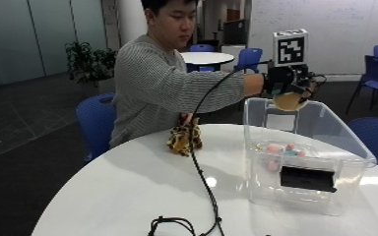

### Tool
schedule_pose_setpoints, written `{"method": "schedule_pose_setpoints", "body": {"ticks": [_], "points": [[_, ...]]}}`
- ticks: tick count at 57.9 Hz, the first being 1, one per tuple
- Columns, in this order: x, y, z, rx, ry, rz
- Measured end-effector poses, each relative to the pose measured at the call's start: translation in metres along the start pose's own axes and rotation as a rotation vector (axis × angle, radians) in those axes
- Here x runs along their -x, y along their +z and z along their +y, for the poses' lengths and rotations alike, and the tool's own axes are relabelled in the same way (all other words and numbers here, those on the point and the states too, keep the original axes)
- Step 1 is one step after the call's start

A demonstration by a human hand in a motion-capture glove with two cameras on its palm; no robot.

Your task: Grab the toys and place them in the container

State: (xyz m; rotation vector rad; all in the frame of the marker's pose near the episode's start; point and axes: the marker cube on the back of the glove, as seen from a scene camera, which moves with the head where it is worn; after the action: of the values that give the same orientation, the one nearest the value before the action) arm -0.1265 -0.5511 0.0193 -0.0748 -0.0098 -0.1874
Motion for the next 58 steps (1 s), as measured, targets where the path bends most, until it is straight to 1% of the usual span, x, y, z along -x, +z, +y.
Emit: {"method": "schedule_pose_setpoints", "body": {"ticks": [2, 4, 9, 14, 17, 21, 26, 36, 43, 51, 54, 58], "points": [[-0.003, 0.006, -0.001, 0.028, 0.052, 0.038], [-0.004, 0.012, -0.001, 0.080, 0.069, 0.050], [-0.005, 0.027, 0.007, 0.242, 0.008, -0.004], [-0.009, 0.038, 0.013, 0.320, -0.001, -0.064], [-0.010, 0.042, 0.016, 0.333, 0.008, -0.083], [-0.021, 0.047, 0.018, 0.327, 0.063, 0.022], [-0.007, 0.046, 0.025, 0.316, -0.003, -0.114], [-0.011, 0.039, 0.057, 0.284, -0.022, -0.137], [-0.023, 0.017, 0.115, 0.242, -0.062, -0.212], [-0.033, -0.007, 0.220, 0.177, -0.107, -0.250], [-0.023, -0.006, 0.263, 0.167, -0.142, -0.207], [-0.009, 0.002, 0.307, 0.145, -0.124, -0.136]]}}
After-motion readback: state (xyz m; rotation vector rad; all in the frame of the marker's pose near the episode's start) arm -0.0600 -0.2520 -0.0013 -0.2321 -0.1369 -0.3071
